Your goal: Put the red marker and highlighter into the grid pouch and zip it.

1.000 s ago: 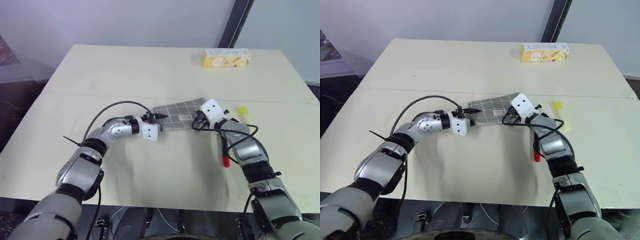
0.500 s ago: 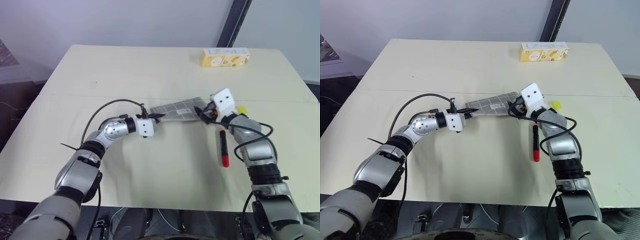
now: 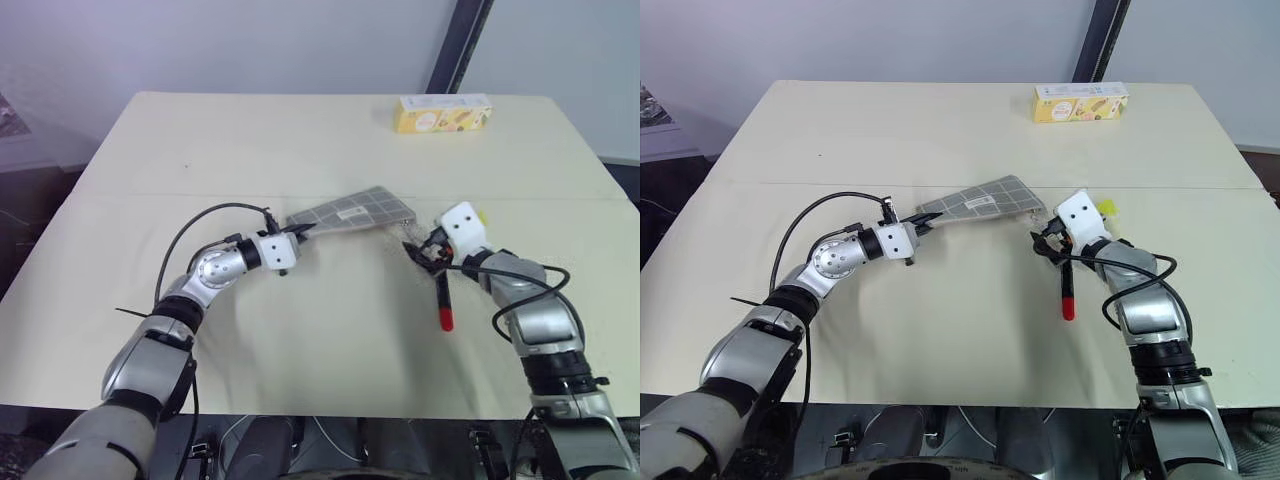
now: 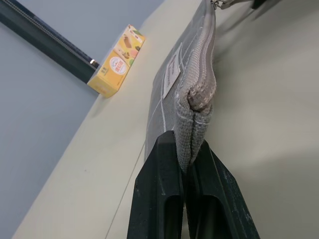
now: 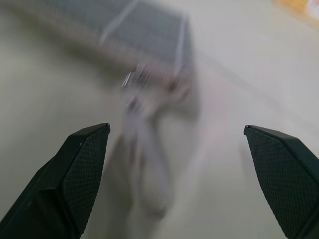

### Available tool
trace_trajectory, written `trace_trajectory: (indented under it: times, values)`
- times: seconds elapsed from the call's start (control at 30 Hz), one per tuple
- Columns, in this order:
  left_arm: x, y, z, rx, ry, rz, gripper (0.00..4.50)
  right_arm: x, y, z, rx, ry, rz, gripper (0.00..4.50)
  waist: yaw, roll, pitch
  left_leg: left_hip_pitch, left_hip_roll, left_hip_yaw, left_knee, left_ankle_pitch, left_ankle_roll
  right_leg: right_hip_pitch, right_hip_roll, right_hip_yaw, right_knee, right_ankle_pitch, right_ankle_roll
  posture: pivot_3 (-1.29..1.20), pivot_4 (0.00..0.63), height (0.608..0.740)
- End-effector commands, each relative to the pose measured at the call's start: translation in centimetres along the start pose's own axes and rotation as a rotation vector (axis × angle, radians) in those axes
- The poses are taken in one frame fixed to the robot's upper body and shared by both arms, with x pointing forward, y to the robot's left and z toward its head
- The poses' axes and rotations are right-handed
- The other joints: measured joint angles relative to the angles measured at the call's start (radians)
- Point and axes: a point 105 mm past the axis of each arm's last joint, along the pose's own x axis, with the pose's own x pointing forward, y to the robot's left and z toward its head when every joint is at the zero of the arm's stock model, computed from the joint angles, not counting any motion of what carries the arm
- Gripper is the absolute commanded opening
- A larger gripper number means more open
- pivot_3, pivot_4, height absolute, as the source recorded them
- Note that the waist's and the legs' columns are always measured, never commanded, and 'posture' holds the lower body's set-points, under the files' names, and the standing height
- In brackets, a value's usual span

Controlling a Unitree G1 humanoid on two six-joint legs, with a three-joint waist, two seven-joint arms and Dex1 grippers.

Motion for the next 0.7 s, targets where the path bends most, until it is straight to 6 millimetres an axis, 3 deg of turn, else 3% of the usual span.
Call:
trace_trajectory:
  times: [0.03,0.13,0.3,0.43,0.53,0.7]
  values:
    - [-0.5,0.2,-0.4,0.005,0.021,0.011,0.0,0.8,0.0,1.4,0.041,-0.052,-0.013,3.96,-0.001,0.0,0.0,0.0,0.0,0.0,0.0,0.0,0.0,0.0,0.0,0.0,0.0,0.0,0.0,0.0,0.15,0.74]
    - [-0.5,0.2,-0.4,0.008,0.021,0.01,0.0,1.7,0.5,1.7,0.099,-0.065,0.003,2.7,-0.001,0.0,0.0,0.0,0.001,0.0,0.0,0.0,0.0,0.0,0.001,0.0,0.0,0.0,0.0,0.0,0.15,0.74]
    - [-0.5,0.2,-0.3,0.014,0.02,0.011,0.0,2.3,1.6,1.6,0.079,-0.054,0.041,0.01,0.001,0.0,0.0,0.0,0.0,0.0,0.0,0.0,-0.001,-0.001,0.001,0.0,0.0,0.0,0.0,0.0,0.15,0.74]
    - [-0.5,0.2,-0.4,0.027,0.027,0.013,0.0,2.1,3.0,4.4,0.042,-0.155,0.096,0.01,0.0,0.0,0.0,0.0,0.0,0.0,-0.001,0.0,-0.001,-0.001,0.001,0.0,0.0,0.0,0.0,0.0,0.15,0.74]
    - [-0.3,-0.1,-0.3,0.029,0.019,0.005,0.0,2.5,6.4,7.0,-0.129,-0.22,0.187,0.01,-0.005,0.0,0.0,0.0,0.001,0.0,0.0,0.001,-0.001,-0.002,0.001,0.001,0.002,0.0,0.0,0.0,0.15,0.74]
    - [0.3,-0.4,0.2,0.034,0.0,0.002,0.0,2.7,9.9,8.0,-0.201,-0.26,0.297,0.01,0.002,0.0,0.0,0.0,0.001,-0.001,0.0,0.001,-0.001,-0.003,0.002,0.001,0.002,0.0,0.0,0.0,0.15,0.74]
